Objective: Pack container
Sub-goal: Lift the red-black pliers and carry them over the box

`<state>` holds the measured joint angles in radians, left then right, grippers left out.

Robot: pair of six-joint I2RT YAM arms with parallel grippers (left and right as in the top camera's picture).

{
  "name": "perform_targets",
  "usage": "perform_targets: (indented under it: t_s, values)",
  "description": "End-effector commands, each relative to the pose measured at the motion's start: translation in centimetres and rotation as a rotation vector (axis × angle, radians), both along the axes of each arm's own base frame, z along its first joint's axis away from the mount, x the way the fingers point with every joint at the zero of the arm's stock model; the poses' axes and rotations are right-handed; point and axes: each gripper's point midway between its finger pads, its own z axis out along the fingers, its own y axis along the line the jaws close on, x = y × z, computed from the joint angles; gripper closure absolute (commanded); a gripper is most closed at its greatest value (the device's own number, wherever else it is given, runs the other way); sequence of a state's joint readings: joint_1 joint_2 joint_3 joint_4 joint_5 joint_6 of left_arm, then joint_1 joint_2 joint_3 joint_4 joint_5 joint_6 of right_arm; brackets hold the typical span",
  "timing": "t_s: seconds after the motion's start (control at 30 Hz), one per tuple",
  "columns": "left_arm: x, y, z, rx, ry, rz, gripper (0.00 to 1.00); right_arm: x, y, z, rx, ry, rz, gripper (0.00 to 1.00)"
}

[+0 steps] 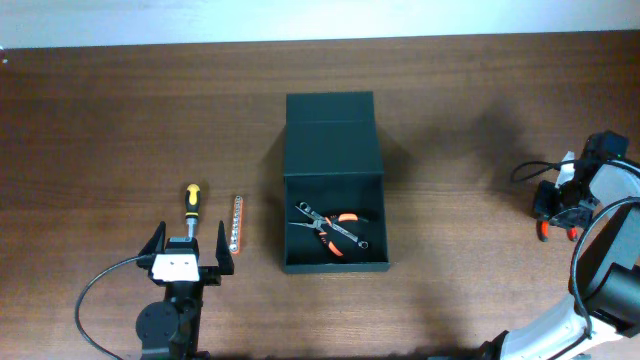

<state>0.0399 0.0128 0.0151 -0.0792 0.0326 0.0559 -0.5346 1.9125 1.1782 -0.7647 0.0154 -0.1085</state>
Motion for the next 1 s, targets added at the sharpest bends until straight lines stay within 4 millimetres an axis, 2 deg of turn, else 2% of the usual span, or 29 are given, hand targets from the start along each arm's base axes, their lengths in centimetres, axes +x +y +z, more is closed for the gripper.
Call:
perform_targets:
  t_s: [0.0, 0.1, 0.17, 0.2, 0.4, 0.47, 0.57, 0.63, 0.67, 0.77, 0.87, 0.9, 0.93, 0.97]
  values:
    - [0.0, 0.2, -0.2, -0.002, 0.0, 0.008, 0.01, -1.2, 0.0, -1.7, -0.007, 0.068, -0.011, 0.82]
    - [0.0, 0.2, -0.2, -0.002, 0.0, 0.008, 0.01, -1.2, 0.0, -1.7, -0.007, 0.068, -0.011, 0.84]
    - [0.0, 0.2, -0.2, -0.002, 0.0, 0.008, 0.01, -1.2, 0.0, -1.7, -0.007, 0.068, -0.011, 0.9]
    - [0.0, 0.2, -0.2, -0.002, 0.0, 0.008, 0.01, -1.2, 0.0, -1.7, -0.007, 0.068, -0.011, 0.96]
    - [0.0, 0.2, -0.2, -0.002, 0.0, 0.008, 0.01, -0.4, 0.3, -1.3, 0.021, 0.04, -0.008, 0.96]
    - [0.0, 0.2, -0.2, -0.002, 0.0, 0.008, 0.01, 0.3, 0.4, -0.6, 0.039, 0.022, -0.007, 0.96]
    - [0.0, 0.2, -0.2, -0.002, 0.0, 0.008, 0.01, 2.1, 0.2, 1.7, 0.051, -0.014, 0.001, 0.96]
    - [0.0, 0.2, -0.2, -0.002, 0.0, 0.008, 0.01, 3.8, 0.0, 4.1, 0.047, -0.046, 0.016, 0.96]
    - [0.0, 0.2, -0.2, -0.002, 0.0, 0.008, 0.01, 5.3, 0.3, 6.5, 0.045, -0.08, 0.036, 0.96]
    - [0.0, 0.2, -0.2, -0.002, 0.0, 0.008, 0.01, 8.2, 1.6, 11.5, 0.047, -0.15, 0.094, 0.96]
    - [0.0, 0.2, -0.2, -0.002, 0.0, 0.008, 0.01, 11.3, 4.9, 17.5, 0.063, -0.252, 0.186, 0.96]
    - [0.0, 0.2, -0.2, -0.002, 0.0, 0.008, 0.01, 11.8, 6.0, 18.8, 0.069, -0.276, 0.213, 0.96]
    - [0.0, 0.2, -0.2, -0.002, 0.0, 0.008, 0.01, 12.7, 8.3, 21.3, 0.086, -0.319, 0.266, 0.96]
    - [0.0, 0.2, -0.2, -0.002, 0.0, 0.008, 0.01, 13.0, 9.9, 22.7, 0.097, -0.343, 0.309, 0.96]
